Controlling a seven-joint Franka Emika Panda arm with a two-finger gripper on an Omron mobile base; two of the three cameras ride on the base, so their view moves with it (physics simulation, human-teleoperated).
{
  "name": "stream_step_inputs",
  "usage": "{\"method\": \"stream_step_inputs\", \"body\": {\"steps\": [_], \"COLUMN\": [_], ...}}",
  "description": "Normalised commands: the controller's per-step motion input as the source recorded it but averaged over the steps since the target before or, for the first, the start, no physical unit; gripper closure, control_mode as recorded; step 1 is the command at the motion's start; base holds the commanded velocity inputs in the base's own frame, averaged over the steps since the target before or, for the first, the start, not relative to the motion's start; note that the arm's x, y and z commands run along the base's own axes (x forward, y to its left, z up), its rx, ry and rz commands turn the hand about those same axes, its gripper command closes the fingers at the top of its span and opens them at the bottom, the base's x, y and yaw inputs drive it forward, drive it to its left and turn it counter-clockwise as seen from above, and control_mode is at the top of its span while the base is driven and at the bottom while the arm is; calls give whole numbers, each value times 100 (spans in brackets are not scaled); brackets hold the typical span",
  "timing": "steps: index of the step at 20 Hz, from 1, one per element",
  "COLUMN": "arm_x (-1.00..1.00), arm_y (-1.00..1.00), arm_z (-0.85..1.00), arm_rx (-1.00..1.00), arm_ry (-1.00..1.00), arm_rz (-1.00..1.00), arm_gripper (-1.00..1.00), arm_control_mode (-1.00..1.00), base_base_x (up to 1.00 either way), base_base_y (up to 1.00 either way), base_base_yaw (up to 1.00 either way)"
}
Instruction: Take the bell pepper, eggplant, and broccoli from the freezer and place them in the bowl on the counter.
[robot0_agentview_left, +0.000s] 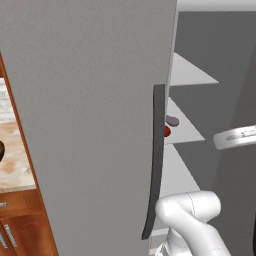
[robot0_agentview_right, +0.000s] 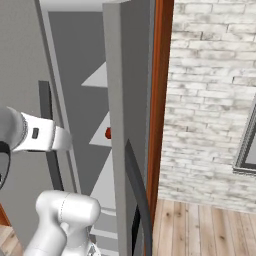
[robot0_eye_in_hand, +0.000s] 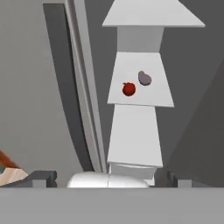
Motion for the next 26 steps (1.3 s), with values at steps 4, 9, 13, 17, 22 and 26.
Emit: {"method": "stream_step_inputs", "body": {"steps": [4, 9, 13, 17, 22, 26], "arm_x": [48, 40, 30, 29, 34, 40], "arm_y": [-5, -17, -18, -3, 0, 1], "arm_z": [0, 0, 0, -8, -39, -51], "arm_rx": [0, 0, 0, 0, 0, 0], "arm_ry": [-11, 0, 6, 9, 3, 0], "arm_rz": [0, 2, 3, 1, 0, 0], "arm_gripper": [-100, -100, -100, -100, -100, -100], "arm_control_mode": [-100, -100, -100, -100, -100, -100], "base_base_x": [0, 0, 0, 0, 0, 0], "base_base_y": [0, 0, 0, 0, 0, 0], "base_base_yaw": [0, 0, 0, 0, 0, 0]}}
